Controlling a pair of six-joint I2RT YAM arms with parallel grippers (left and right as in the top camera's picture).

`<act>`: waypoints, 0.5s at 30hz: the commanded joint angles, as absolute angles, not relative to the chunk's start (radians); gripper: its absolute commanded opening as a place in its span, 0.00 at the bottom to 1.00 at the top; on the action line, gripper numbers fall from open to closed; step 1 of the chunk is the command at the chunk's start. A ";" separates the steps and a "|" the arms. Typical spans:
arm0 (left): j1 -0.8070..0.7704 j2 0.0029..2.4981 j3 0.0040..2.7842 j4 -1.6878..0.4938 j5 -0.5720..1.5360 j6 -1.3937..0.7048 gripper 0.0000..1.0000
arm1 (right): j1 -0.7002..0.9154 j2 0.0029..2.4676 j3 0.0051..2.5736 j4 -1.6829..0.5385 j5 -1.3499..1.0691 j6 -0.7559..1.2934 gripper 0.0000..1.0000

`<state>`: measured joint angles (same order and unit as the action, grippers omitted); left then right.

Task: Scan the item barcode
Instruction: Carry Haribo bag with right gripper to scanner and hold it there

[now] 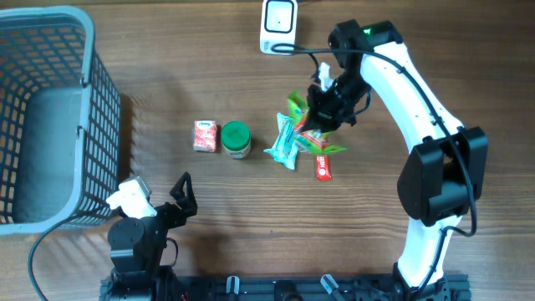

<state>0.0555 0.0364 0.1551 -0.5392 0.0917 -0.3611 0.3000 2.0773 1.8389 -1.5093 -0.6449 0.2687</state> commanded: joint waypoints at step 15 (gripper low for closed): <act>0.063 0.033 0.148 -0.537 0.078 -0.352 1.00 | 0.408 2.044 1.851 -1.609 -1.219 0.212 0.04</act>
<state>0.0555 0.0364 0.1551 -0.5388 0.0914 -0.3611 0.3840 2.0769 1.8389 -1.6047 -1.1481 0.2359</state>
